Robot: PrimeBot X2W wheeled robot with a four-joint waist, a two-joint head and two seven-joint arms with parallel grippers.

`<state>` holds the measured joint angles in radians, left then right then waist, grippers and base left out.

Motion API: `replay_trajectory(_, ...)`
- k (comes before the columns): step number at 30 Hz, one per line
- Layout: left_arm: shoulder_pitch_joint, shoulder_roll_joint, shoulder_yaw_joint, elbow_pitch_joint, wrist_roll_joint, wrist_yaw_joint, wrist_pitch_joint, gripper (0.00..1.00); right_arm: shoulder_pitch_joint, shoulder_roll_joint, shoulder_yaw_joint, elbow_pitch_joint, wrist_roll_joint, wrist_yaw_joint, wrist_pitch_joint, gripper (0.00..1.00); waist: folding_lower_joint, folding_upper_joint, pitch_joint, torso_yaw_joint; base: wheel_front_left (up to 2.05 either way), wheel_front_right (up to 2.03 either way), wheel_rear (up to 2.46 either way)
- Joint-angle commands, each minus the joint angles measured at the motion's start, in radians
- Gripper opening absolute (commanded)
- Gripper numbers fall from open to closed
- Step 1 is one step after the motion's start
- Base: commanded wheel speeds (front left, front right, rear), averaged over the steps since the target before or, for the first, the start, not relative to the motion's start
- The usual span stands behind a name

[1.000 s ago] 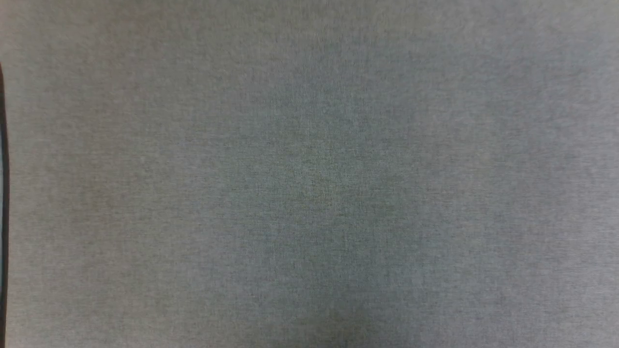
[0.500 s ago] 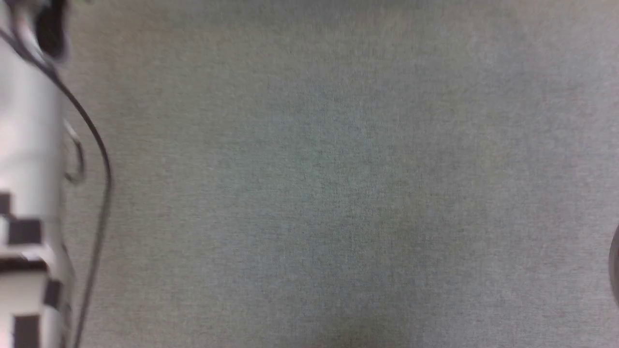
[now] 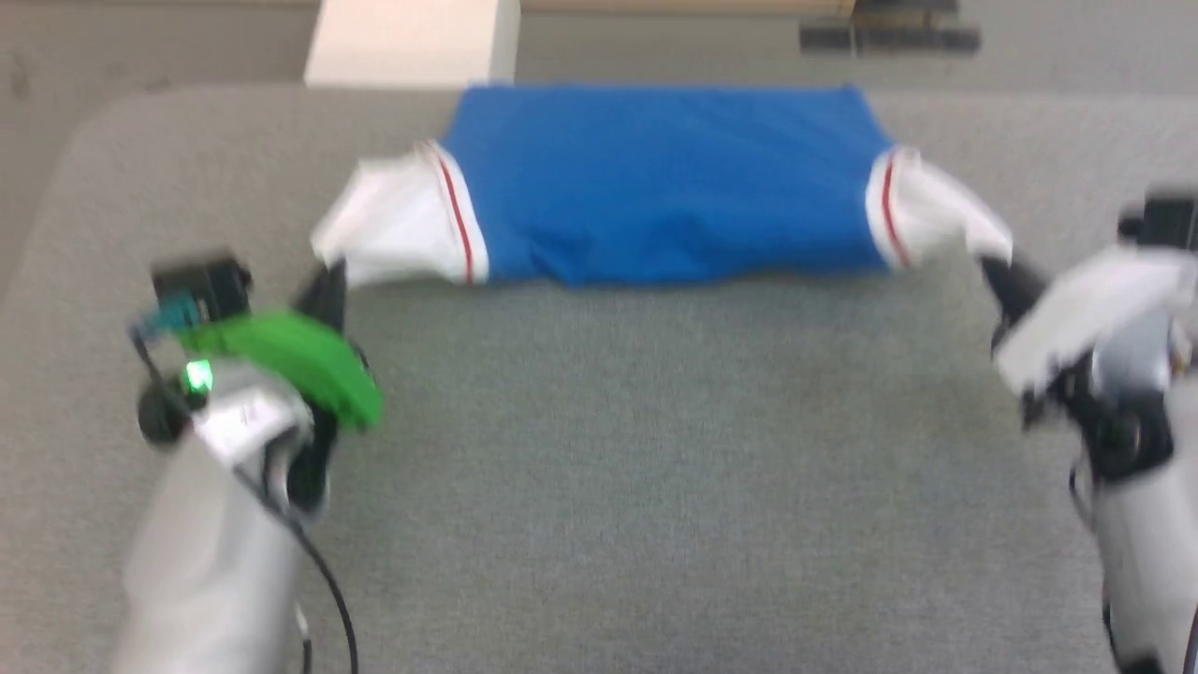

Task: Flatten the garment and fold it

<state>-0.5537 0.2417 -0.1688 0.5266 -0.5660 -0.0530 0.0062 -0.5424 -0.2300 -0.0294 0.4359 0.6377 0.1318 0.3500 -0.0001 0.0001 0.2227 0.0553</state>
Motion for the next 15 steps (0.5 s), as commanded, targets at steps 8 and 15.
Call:
replay_trajectory(8, 0.384, -0.009, 0.055, -0.279, -0.084, 0.098, 0.049, 0.00, 0.292, 0.013, -0.078, -0.154, 0.037, -0.001, 0.010, 0.00, 0.0001, -0.0001, -0.217, -0.005, 0.00, 0.00, 0.00)
replay_trajectory(15, 0.632, 0.004, 0.091, -0.470, -0.115, 0.185, 0.114, 0.00, 0.489, 0.046, -0.163, -0.284, 0.031, -0.001, 0.071, 0.00, 0.0001, -0.0001, -0.254, -0.004, 0.00, 0.00, 0.00)
